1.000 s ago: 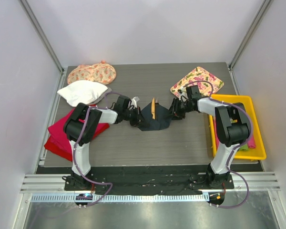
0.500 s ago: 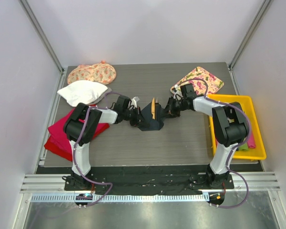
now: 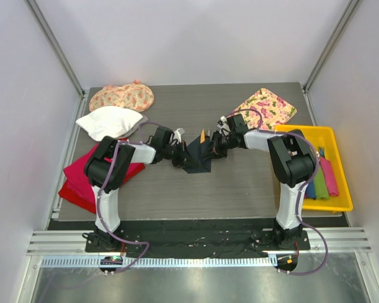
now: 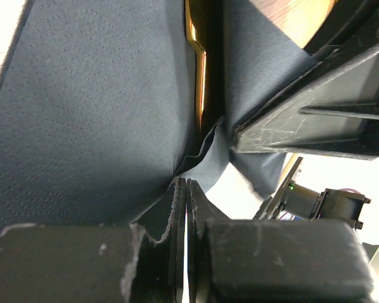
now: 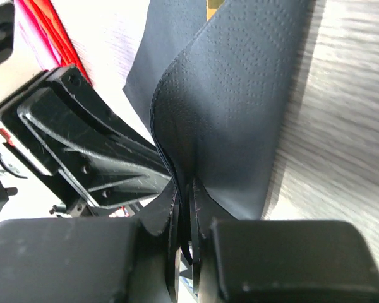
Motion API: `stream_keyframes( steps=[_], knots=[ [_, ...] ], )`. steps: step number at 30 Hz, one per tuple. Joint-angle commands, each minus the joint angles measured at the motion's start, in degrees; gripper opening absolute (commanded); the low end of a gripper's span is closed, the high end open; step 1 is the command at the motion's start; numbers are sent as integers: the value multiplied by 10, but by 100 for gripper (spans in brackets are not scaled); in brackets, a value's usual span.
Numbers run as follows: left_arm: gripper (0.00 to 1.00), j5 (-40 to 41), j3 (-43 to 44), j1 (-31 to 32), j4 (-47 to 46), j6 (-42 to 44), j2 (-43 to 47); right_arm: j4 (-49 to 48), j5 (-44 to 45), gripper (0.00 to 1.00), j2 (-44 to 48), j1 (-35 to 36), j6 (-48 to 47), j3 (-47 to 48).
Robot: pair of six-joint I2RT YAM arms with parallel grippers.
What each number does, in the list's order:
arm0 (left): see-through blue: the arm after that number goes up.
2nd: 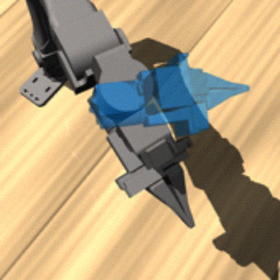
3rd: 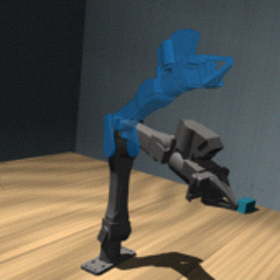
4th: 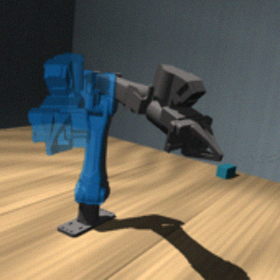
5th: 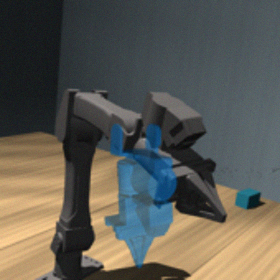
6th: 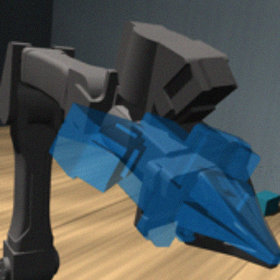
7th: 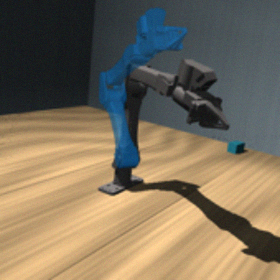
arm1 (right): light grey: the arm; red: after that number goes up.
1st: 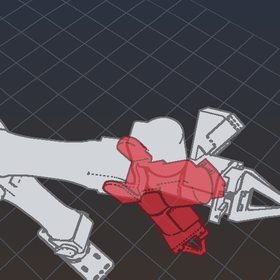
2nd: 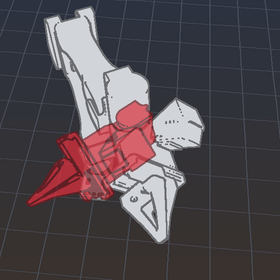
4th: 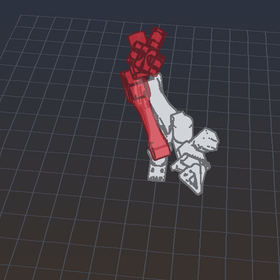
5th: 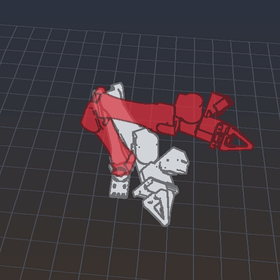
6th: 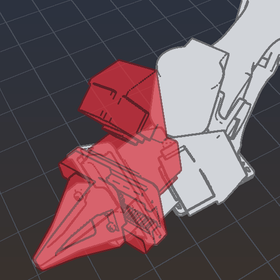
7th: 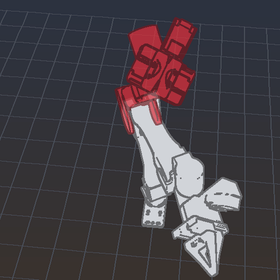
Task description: Place the utensils on the paper napkin and roll it up
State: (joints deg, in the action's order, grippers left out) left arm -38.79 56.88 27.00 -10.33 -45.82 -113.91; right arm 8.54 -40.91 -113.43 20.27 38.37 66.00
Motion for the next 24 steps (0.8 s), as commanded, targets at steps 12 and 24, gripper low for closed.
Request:
stream_keyframes(
  steps=[12, 24],
  knots=[
    [5, 28, 1, -1, 28, 21, -1, -43, 5, 19, -42, 20, 33, 13],
    [31, -16, -85, -103, -7, 6, 149, -37, 9, 55, -45, 19, 32, 5]
  ],
)
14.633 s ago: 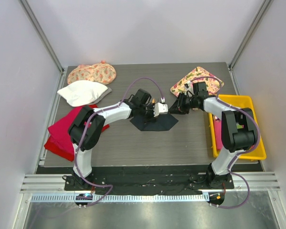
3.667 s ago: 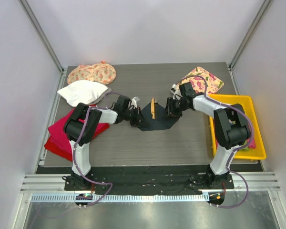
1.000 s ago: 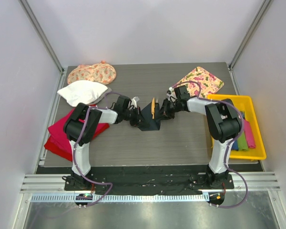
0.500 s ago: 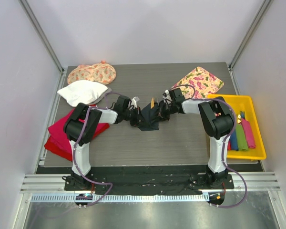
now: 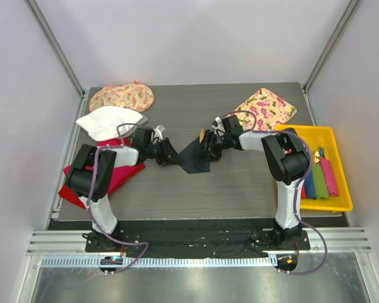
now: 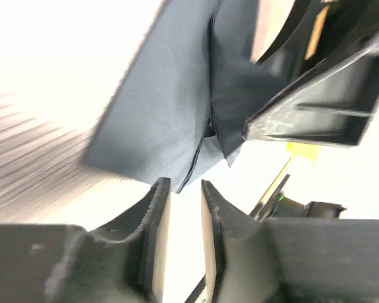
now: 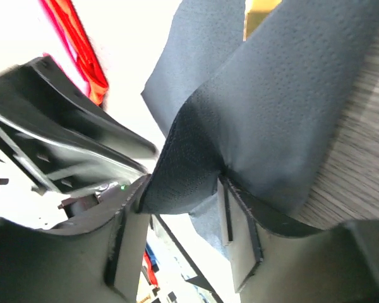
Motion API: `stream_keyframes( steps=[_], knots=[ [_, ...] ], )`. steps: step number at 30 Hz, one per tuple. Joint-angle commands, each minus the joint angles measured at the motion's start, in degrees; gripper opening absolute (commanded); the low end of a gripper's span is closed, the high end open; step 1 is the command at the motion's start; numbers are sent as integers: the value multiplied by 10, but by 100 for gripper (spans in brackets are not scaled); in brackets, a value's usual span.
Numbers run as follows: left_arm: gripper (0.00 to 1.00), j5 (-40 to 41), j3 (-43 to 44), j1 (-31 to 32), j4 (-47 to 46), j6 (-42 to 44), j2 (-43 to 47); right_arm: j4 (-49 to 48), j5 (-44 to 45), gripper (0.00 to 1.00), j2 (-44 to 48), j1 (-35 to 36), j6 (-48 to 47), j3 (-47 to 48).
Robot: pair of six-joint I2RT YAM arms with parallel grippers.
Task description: Place the utensils on the paper napkin and roll it up
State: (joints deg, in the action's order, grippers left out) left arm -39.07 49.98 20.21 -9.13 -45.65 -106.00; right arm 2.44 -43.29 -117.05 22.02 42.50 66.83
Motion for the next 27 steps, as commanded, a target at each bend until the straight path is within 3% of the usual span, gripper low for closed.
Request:
stream_keyframes(
  steps=[1, 3, 8, 11, 14, 16, 27],
  knots=[
    [32, -14, -18, -39, -26, 0, 78, 25, 33, 58, -9, 1, -7, -4],
    [36, -16, -16, -39, -39, -27, 84, 20, 29, 67, -6, 0, -2, -10],
    [41, 1, 1, -39, -105, -99, 69, 6, 25, 69, -3, 1, 7, -17],
    [42, 15, 38, -35, -77, -94, 50, 6, 23, 68, -5, 1, 10, -14],
    [40, 21, 68, -29, -74, -92, 28, 6, 24, 57, -7, 1, 8, -14],
    [39, 20, 82, -24, -76, -94, 11, 7, 22, 56, -9, 1, 7, -13],
    [31, 30, 181, 34, 51, -26, -62, 8, 22, 61, -15, 2, 4, -11]
  ],
)
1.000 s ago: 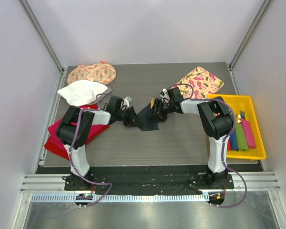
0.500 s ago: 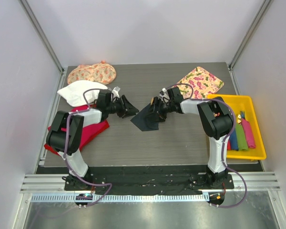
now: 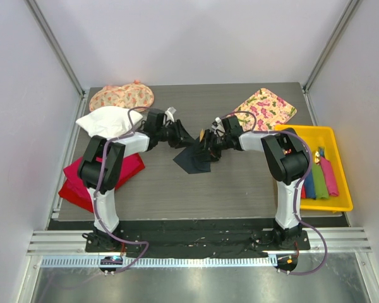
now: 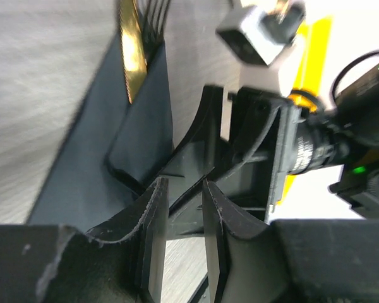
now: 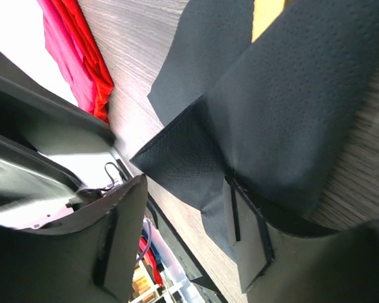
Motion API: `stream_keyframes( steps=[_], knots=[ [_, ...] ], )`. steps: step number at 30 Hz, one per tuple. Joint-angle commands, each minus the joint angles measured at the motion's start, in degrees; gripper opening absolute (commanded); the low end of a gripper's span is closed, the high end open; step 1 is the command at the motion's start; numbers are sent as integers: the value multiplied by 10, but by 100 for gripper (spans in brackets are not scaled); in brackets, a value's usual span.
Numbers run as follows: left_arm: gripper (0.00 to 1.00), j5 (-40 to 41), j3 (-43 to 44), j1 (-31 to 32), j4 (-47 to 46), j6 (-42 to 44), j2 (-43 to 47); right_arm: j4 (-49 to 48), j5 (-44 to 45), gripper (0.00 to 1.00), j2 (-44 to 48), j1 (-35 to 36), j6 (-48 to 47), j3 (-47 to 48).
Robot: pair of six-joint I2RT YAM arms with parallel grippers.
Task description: Place the utensils on the paper napkin and roll it up
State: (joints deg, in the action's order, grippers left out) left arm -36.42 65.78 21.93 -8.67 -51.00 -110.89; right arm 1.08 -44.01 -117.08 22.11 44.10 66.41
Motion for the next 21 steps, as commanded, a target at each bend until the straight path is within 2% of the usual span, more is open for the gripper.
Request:
stream_keyframes(
  steps=[1, 4, 9, 14, 21],
  knots=[
    [31, 4, 26, 21, 51, 30, -24, 22, 30, 62, -16, 1, -13, -7],
    [30, -9, 35, 21, 72, 31, -50, 19, 24, 65, -18, 0, -13, -6],
    [24, -9, 32, 21, 85, 58, -46, 18, 28, 65, -18, 0, -12, -6],
    [21, 6, 34, 21, 139, 99, -42, 9, 13, 66, -14, 0, -7, -6],
    [12, 37, 29, 21, 170, 125, -40, -7, -3, 61, 18, 0, 2, -5]
  ],
)
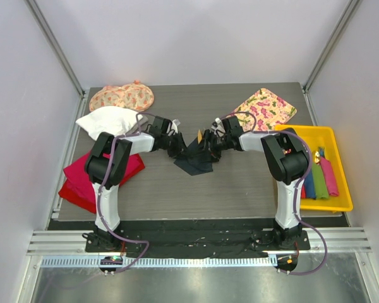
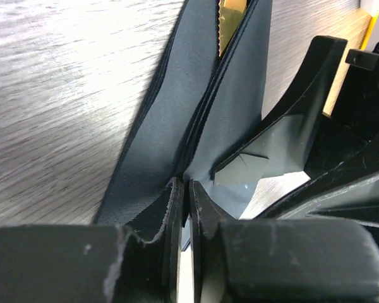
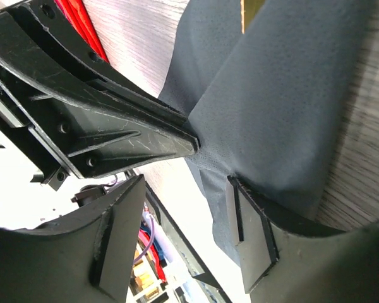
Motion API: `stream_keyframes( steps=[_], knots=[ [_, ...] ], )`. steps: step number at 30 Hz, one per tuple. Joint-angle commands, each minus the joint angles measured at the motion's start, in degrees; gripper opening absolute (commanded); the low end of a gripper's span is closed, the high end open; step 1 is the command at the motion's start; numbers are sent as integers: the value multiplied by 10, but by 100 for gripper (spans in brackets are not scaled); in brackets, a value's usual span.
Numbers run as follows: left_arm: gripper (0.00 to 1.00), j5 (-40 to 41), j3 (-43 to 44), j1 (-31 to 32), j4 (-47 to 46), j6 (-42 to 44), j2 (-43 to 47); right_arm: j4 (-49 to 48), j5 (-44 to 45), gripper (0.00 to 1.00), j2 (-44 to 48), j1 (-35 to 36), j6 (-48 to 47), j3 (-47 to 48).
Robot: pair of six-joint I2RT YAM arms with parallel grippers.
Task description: Place the utensils on the paper napkin and roll it up
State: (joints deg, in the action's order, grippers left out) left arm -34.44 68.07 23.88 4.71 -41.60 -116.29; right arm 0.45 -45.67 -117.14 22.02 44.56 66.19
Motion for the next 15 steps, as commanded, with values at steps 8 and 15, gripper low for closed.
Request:
stream_keyframes(
  steps=[8, 15],
  knots=[
    [6, 30, 7, 1, 41, 31, 12, 16, 27, 38, 46, 2, -14, -2],
    [5, 32, 10, -1, 43, 31, 15, 35, 35, 10, 43, 15, -35, -25]
  ],
)
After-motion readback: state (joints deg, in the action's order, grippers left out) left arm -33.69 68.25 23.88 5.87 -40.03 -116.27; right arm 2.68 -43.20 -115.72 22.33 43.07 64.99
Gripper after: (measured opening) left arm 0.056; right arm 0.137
